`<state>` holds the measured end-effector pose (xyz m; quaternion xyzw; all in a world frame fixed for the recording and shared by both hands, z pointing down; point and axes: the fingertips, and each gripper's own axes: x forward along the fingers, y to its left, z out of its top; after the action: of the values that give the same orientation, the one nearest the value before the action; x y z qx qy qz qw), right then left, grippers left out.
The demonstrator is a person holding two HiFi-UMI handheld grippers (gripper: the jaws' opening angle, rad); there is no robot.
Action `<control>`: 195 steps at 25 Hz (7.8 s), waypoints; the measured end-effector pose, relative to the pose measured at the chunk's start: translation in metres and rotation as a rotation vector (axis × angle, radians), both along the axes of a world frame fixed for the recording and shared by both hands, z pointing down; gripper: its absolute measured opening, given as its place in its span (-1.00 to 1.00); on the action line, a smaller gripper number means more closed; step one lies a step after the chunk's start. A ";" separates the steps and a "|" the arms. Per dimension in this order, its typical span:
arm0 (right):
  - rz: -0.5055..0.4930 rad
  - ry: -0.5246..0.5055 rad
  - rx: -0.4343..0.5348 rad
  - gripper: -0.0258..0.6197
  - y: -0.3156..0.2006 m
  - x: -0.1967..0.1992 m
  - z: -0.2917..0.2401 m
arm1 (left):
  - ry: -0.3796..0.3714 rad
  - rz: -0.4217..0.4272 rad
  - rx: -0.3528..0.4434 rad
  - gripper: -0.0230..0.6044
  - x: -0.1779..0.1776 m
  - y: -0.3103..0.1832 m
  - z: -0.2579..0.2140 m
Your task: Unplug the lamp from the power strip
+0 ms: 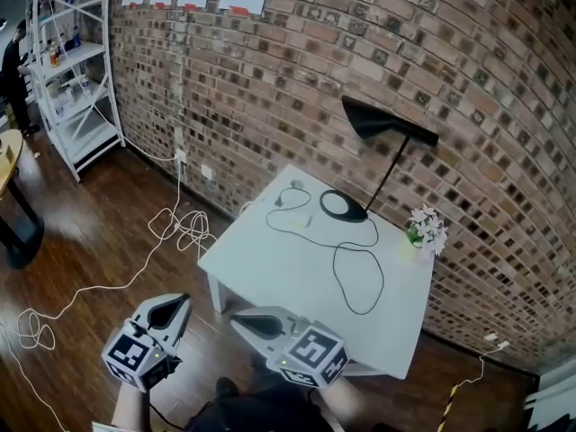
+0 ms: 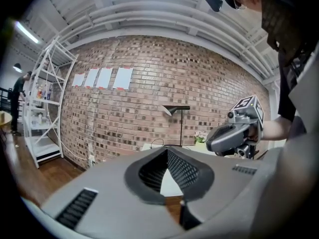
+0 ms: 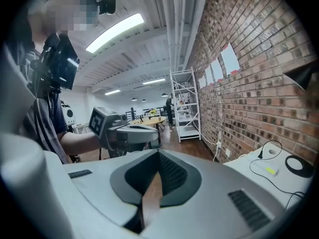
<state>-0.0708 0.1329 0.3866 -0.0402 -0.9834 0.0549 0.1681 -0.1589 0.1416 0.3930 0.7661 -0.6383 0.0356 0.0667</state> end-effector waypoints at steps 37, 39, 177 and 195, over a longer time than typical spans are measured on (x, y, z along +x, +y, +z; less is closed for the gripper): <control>0.140 -0.067 -0.160 -0.93 -0.252 0.013 0.041 | -0.129 0.080 -0.197 -0.93 0.012 -0.237 0.023; 0.139 -0.081 -0.161 -0.94 -0.264 0.013 0.040 | -0.154 0.077 -0.205 -0.93 0.012 -0.251 0.022; 0.599 0.508 -0.073 -0.92 -0.464 -0.016 0.233 | -0.125 0.737 -0.305 -0.72 0.056 -0.493 0.136; 0.755 0.207 0.039 -0.92 -0.452 0.035 0.142 | -0.218 0.691 -0.215 -0.71 0.071 -0.475 0.086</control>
<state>-0.0357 -0.3191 0.5290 0.3334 -0.9078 0.0982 0.2350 -0.0883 -0.3334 0.4794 0.9165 -0.3382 0.2042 0.0626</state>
